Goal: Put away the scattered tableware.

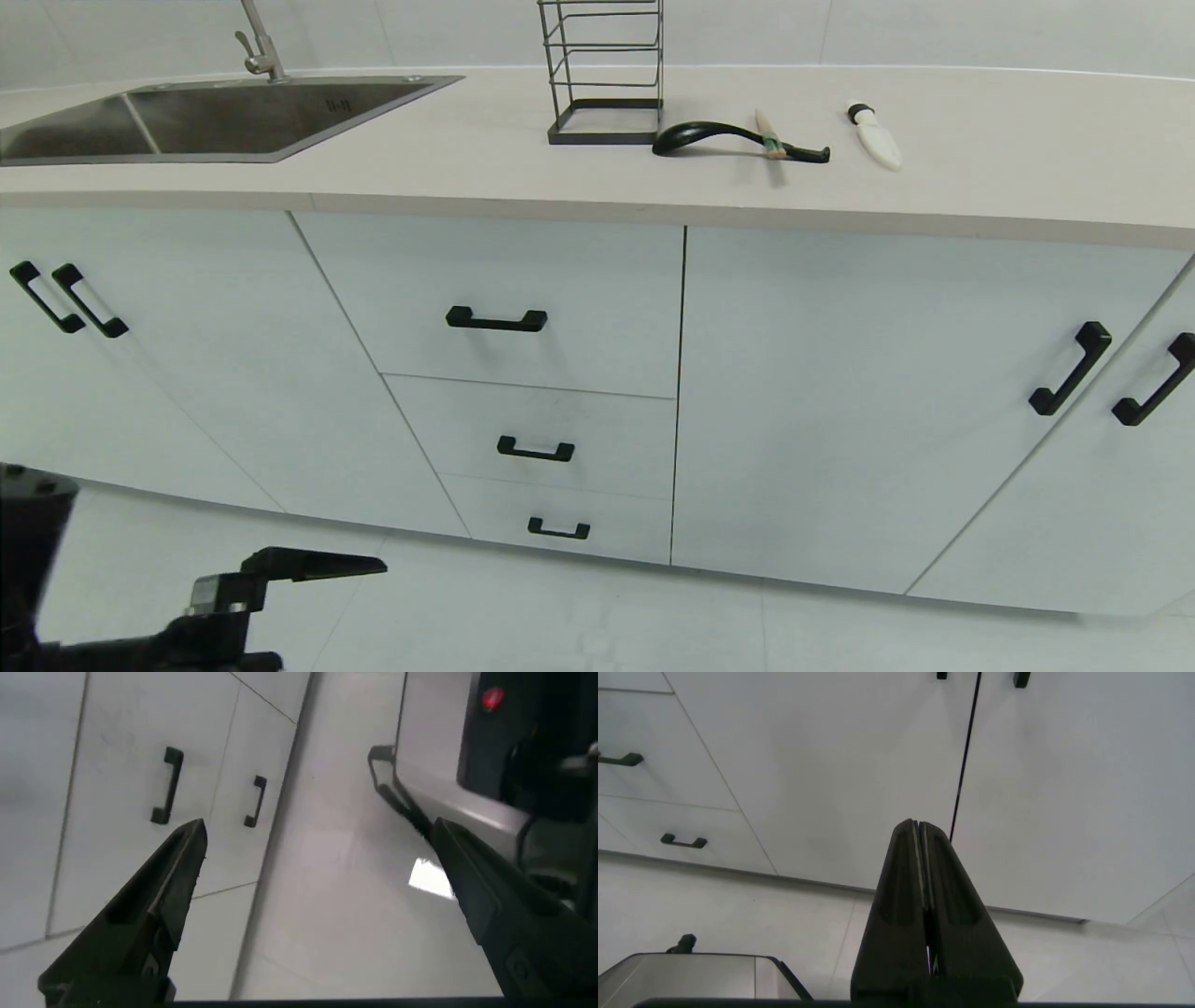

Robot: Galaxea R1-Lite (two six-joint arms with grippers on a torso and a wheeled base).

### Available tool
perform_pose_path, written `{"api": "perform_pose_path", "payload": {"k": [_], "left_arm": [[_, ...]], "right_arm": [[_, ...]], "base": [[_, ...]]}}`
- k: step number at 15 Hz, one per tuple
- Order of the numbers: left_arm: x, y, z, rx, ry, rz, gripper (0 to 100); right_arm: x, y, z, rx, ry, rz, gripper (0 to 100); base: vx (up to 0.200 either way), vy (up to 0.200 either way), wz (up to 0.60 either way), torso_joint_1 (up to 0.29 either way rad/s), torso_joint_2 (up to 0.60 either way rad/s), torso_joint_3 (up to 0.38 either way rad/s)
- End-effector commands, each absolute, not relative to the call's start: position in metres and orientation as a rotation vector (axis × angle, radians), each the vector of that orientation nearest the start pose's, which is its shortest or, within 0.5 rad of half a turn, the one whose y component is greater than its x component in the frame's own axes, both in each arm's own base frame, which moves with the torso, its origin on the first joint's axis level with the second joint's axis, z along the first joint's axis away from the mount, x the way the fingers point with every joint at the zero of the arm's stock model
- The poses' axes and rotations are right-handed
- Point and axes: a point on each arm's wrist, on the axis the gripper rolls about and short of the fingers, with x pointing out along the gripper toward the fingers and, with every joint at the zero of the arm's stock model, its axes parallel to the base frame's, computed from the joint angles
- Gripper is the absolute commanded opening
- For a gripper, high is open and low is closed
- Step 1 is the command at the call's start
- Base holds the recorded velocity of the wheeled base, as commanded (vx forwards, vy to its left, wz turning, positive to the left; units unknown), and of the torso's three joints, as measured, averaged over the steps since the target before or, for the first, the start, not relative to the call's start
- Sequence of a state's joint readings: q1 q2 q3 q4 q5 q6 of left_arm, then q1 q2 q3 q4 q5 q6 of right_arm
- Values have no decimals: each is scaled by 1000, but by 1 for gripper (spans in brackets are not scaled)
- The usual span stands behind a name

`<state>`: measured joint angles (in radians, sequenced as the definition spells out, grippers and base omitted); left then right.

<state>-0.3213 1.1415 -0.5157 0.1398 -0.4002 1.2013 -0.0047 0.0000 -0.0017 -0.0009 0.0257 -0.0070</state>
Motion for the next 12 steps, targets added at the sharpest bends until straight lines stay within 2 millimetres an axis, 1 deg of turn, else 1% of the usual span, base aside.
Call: {"api": "perform_pose_path", "payload": {"k": [1,3,5,6,9,11,12], "left_arm": [[162,-65,151,1230,323,-1136,100],[184,-73,148,1342,329,-1151,100],[199,-80,147,1369,338,-1155,100],[201,-80,146,1368,342,-1158,100],[219,-86,127,1349,412,-1200,100],[233,-91,118,1346,425,-1209,100],[236,-93,112,1337,446,-1221,100]], "right_arm": [[-23,1,76,-8,-3,21,0],[-23,1,76,-8,-2,21,0],[-23,1,76,-8,-2,21,0],[-23,1,76,-8,-3,21,0],[-23,1,76,-8,-2,21,0],[-23,1,76,-8,-3,21,0],[-23,1,76,-8,-3,21,0]], "base": [[0,0,0,0,0,0],[0,0,0,0,0,0],[0,0,0,0,0,0],[0,0,0,0,0,0],[0,0,0,0,0,0],[0,0,0,0,0,0],[0,0,0,0,0,0]]}}
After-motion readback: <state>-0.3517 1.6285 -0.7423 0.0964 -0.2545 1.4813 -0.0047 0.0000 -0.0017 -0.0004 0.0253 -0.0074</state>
